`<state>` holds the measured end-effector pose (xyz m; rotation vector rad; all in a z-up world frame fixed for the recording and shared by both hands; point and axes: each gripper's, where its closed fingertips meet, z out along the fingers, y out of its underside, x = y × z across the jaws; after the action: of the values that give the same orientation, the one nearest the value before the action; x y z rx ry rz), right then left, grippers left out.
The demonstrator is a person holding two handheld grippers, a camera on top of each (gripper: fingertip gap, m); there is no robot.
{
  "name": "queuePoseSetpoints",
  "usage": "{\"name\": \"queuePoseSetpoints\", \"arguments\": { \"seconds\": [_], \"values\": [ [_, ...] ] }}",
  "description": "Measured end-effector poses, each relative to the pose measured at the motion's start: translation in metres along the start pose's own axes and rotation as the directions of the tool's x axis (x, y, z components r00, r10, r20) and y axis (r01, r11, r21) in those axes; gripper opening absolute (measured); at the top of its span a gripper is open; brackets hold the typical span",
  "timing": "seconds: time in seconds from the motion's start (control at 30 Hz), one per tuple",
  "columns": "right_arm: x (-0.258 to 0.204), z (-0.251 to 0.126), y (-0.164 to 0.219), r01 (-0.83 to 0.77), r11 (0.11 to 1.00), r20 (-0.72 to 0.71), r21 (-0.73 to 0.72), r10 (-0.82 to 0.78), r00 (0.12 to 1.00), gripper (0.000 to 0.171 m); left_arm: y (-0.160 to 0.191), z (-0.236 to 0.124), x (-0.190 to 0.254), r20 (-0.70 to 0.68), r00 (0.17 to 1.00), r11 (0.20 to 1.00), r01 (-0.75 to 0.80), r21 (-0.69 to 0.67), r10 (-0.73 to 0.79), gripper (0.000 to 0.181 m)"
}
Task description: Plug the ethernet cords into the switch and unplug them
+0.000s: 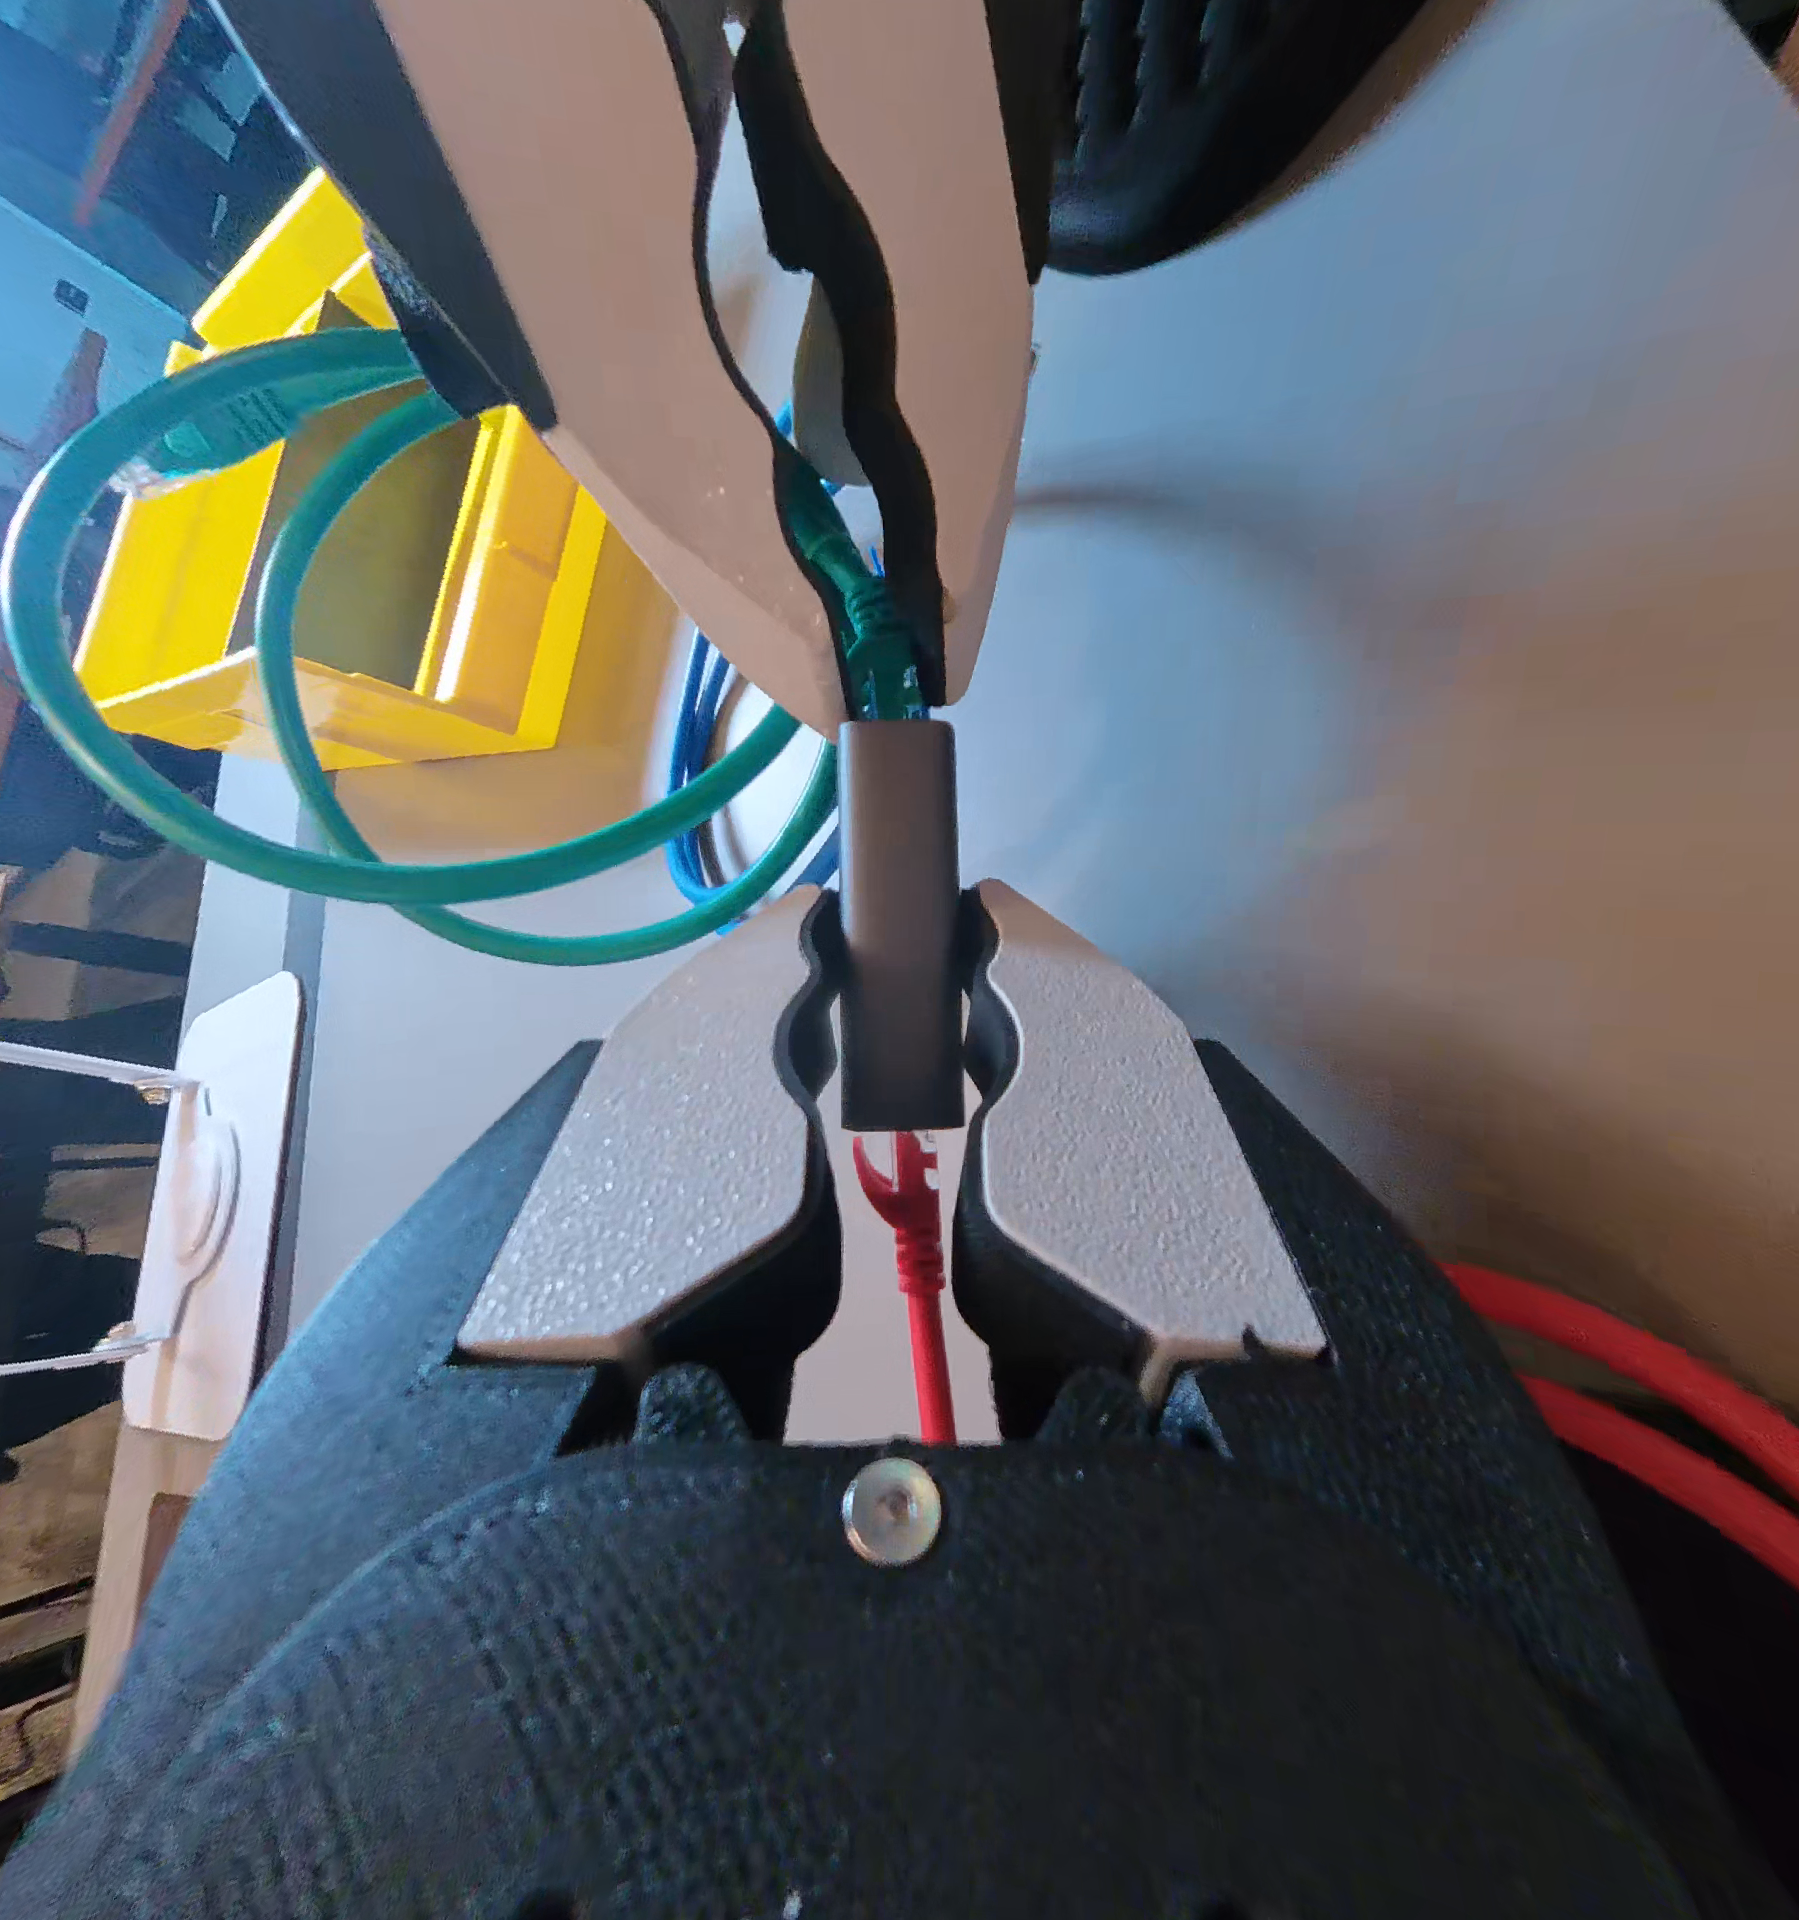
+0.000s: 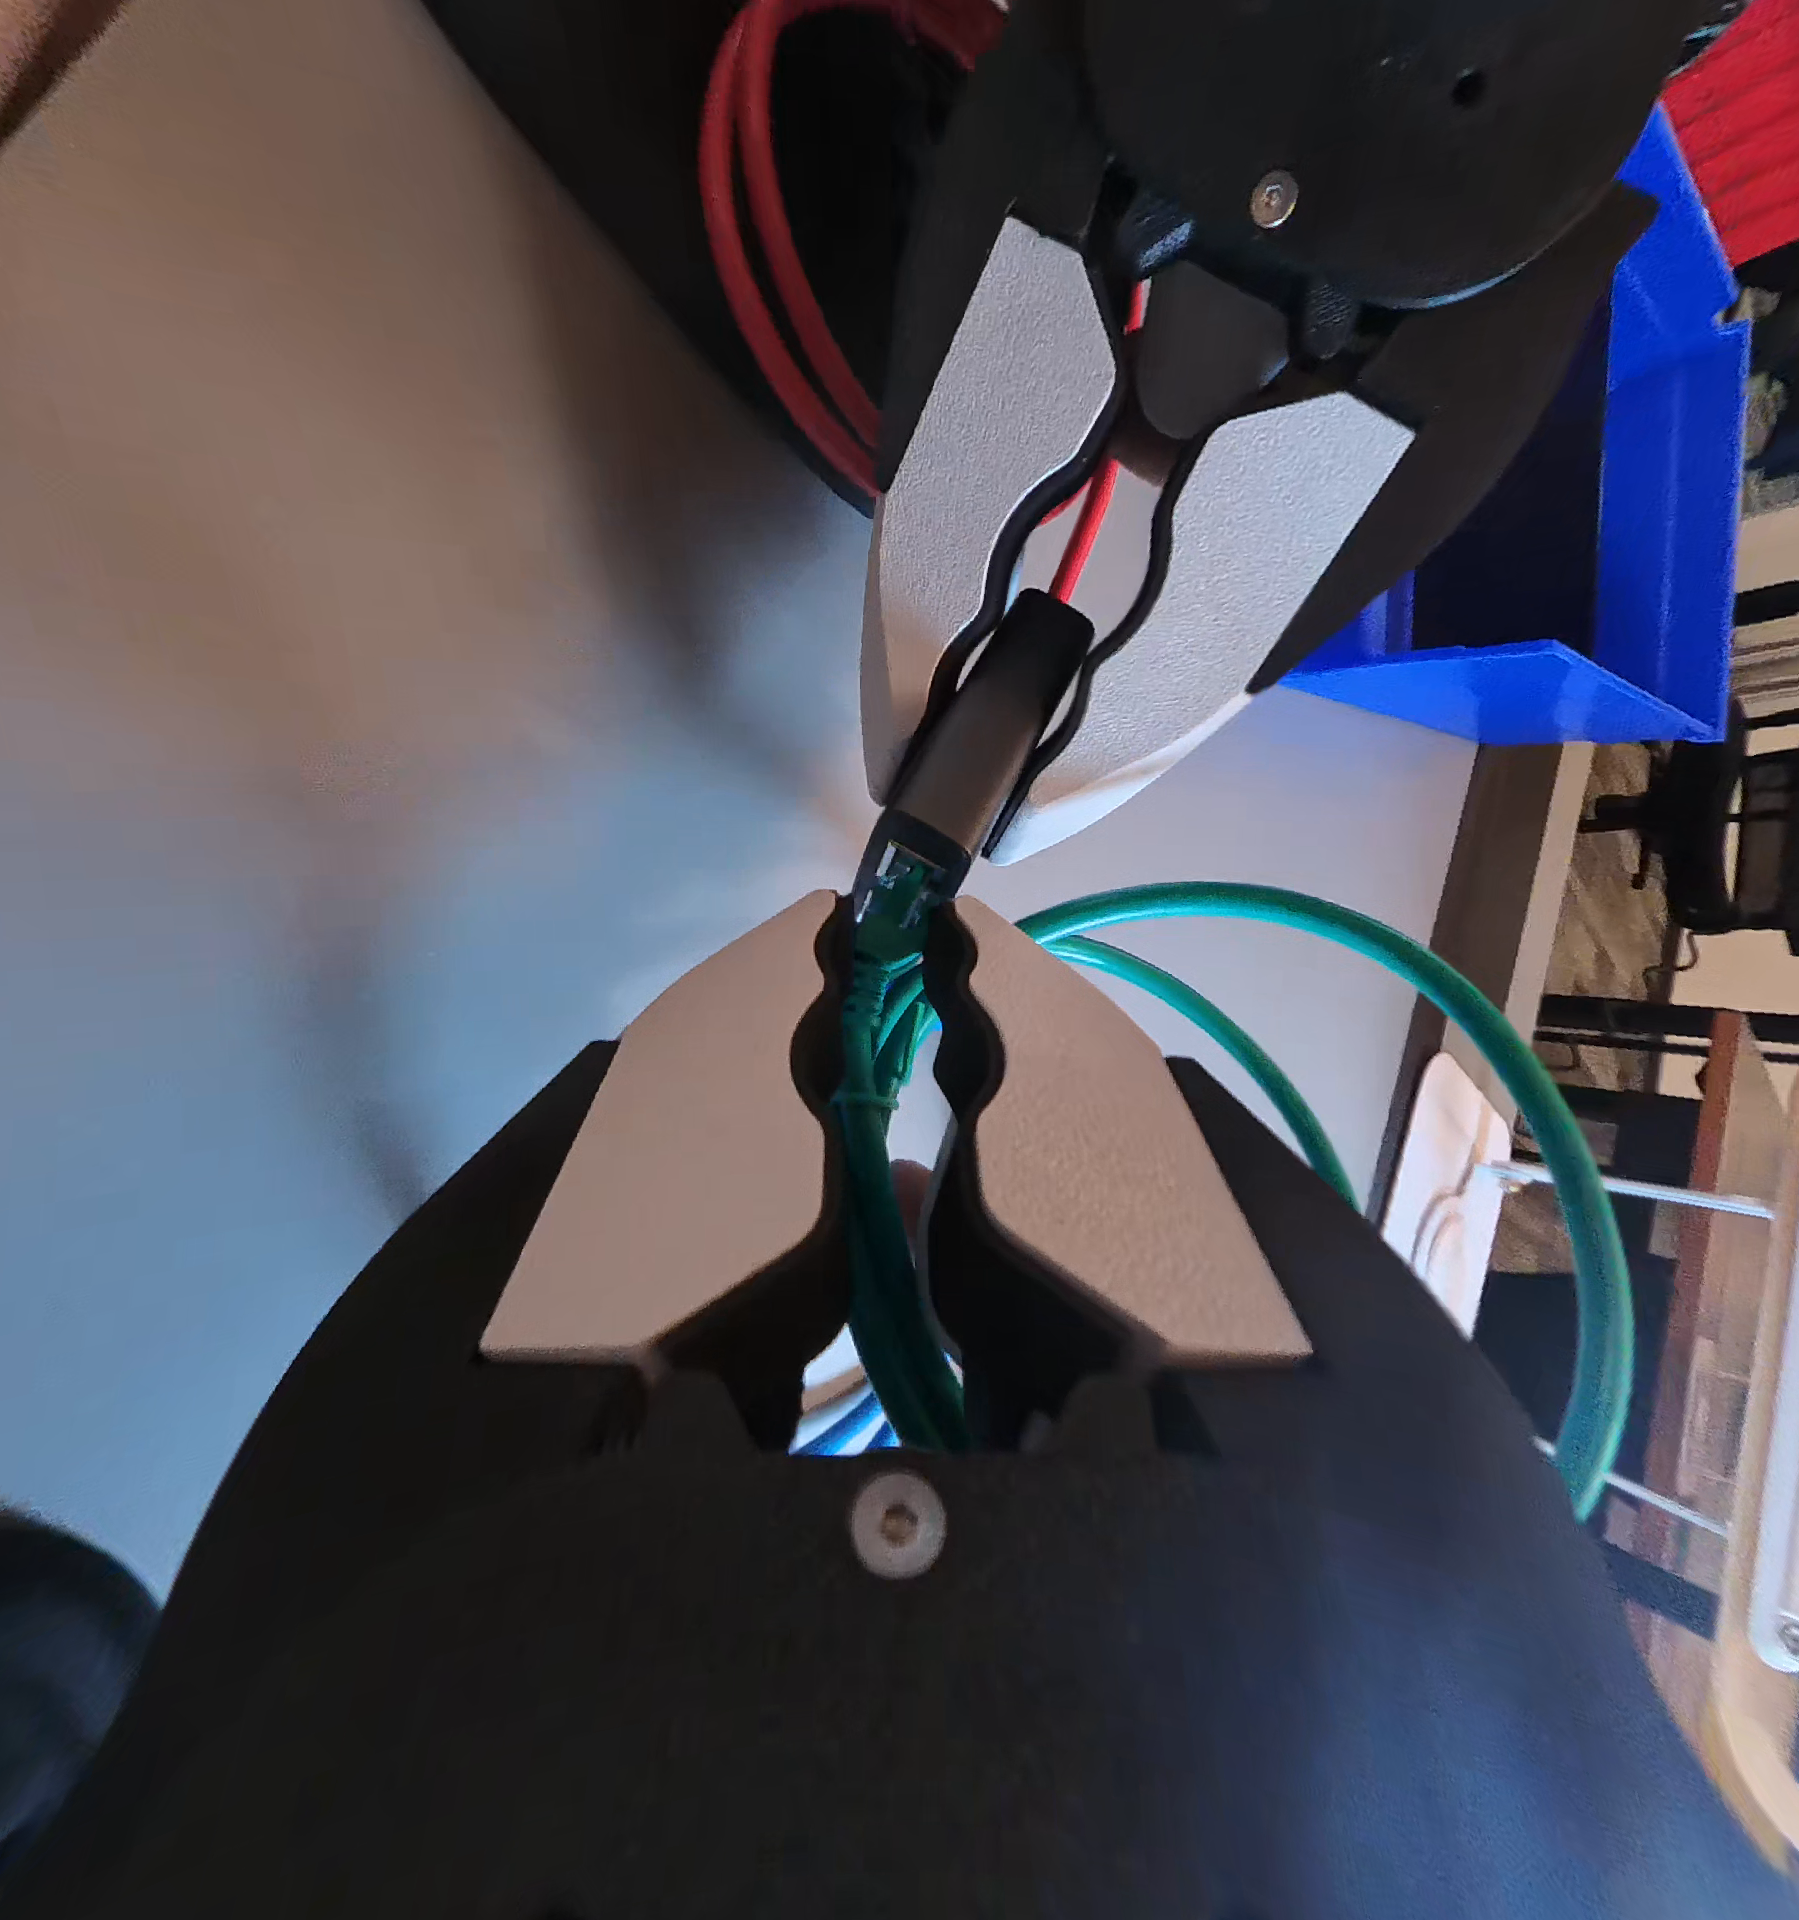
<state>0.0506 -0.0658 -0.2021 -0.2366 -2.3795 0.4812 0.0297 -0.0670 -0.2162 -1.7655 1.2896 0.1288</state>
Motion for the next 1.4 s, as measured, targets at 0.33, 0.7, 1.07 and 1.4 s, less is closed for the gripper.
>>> {"name": "queuePoseSetpoints", "arguments": {
  "seconds": [0.33, 0.7, 1.07, 1.4],
  "values": [
    [0.026, -0.054, 0.009, -0.167, 0.981, -0.166, 0.097, 0.182, 0.969, 0.013, 0.027, -0.027, -0.038, 0.155, 0.979, 0.982, 0.152, -0.114, -0.133, 0.021],
    [0.146, -0.154, 0.190, -0.632, 0.774, -0.478, -0.035, 0.543, 0.691, 0.014, 0.048, -0.029, -0.048, 0.244, 0.954, 0.974, 0.203, -0.096, -0.175, 0.021],
    [0.188, -0.113, 0.366, -0.910, 0.393, -0.571, -0.131, 0.720, 0.394, 0.021, 0.051, -0.024, -0.049, 0.286, 0.950, 0.986, 0.149, -0.070, -0.123, 0.021],
    [0.204, -0.099, 0.155, -0.690, 0.720, -0.414, 0.078, 0.653, 0.634, 0.042, 0.050, -0.023, -0.049, 0.296, 0.948, 0.989, 0.137, -0.051, -0.116, 0.021]
  ]
}}
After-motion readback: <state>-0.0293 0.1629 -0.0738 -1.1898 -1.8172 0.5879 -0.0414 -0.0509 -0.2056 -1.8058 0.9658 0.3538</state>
